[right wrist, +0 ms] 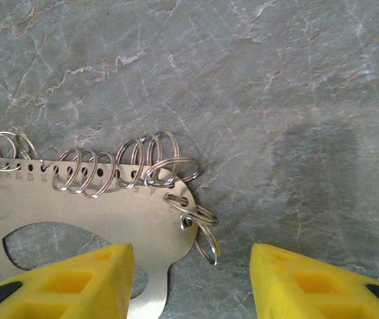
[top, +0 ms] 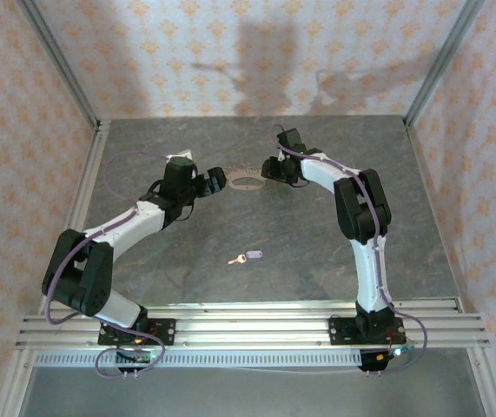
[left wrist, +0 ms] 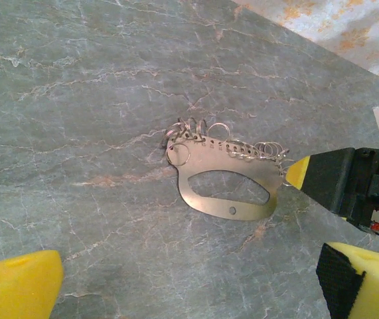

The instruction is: Put the keys on the keyring

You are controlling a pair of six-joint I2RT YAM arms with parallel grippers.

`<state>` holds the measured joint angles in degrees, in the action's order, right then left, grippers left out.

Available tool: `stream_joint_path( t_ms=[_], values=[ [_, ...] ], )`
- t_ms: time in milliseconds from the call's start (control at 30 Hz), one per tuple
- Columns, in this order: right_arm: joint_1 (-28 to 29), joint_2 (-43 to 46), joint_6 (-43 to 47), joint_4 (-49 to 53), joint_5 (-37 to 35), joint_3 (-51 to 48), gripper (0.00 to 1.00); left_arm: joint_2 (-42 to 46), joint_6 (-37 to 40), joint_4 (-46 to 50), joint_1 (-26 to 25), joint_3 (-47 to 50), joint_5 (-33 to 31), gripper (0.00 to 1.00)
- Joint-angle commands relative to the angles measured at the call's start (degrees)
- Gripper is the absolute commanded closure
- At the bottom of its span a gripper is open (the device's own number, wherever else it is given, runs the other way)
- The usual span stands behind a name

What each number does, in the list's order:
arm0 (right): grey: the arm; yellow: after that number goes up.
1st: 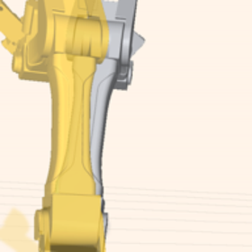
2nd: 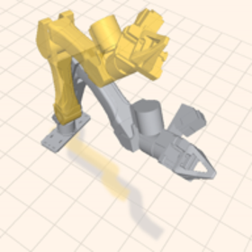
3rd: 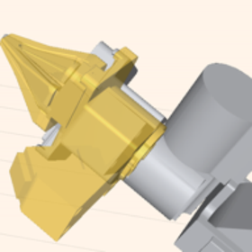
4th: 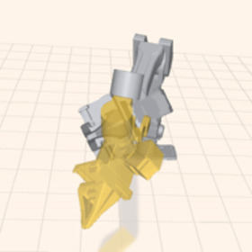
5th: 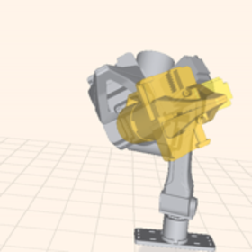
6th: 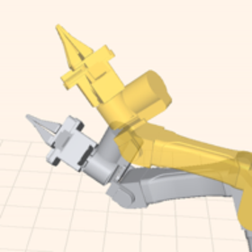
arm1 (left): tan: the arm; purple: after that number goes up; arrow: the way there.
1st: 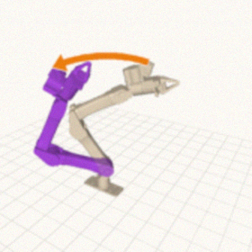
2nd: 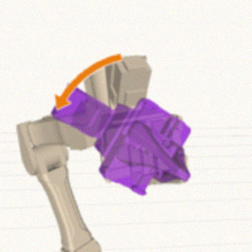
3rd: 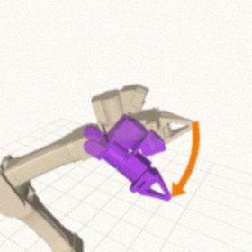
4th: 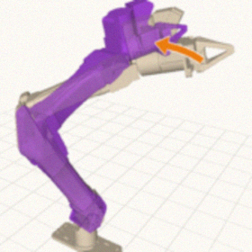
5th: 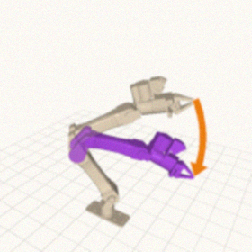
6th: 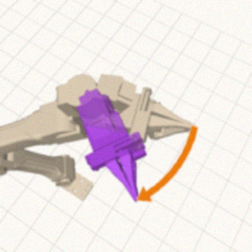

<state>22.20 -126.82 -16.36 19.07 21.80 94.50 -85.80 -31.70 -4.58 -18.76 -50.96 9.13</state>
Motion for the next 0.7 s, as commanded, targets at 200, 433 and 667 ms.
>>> stream_joint_path(
  t_ms=[200, 433, 667],
  values=[
    [0.2, 1.1, -1.6, -2.7, 3.7, -3.0, 0.53, -1.1, -1.2, -2.0, -0.3, -1.4, 0.7, 0.0],
    [0.4, 1.5, -2.4, -4.1, 5.5, -4.0, 0.54, -1.7, -1.5, -2.4, -0.5, -1.4, 0.5, 0.0],
    [1.6, 1.8, -2.4, -4.2, 5.8, -3.7, 0.55, -2.2, -1.6, -2.4, -0.8, -1.9, 0.5, 0.0]
  ],
)
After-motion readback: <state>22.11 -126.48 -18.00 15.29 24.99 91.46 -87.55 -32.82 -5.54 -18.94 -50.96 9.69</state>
